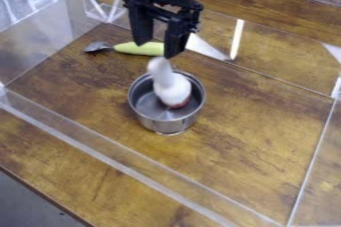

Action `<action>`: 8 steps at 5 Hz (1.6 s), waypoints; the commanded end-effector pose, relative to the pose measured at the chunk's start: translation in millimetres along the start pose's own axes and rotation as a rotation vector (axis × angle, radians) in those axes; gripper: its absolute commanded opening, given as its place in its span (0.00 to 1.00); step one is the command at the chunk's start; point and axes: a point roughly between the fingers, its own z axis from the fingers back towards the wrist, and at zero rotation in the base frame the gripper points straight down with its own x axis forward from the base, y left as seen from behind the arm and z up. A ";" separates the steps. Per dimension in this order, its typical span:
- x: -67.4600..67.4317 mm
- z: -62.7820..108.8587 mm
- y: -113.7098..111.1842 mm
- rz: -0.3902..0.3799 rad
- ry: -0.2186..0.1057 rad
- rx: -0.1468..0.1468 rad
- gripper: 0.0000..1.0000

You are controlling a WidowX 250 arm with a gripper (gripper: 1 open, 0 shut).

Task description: Remove the mushroom from the silver pot and put it on the table

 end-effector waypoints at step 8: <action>-13.5 31.8 -25.2 -0.067 -0.084 0.038 0.00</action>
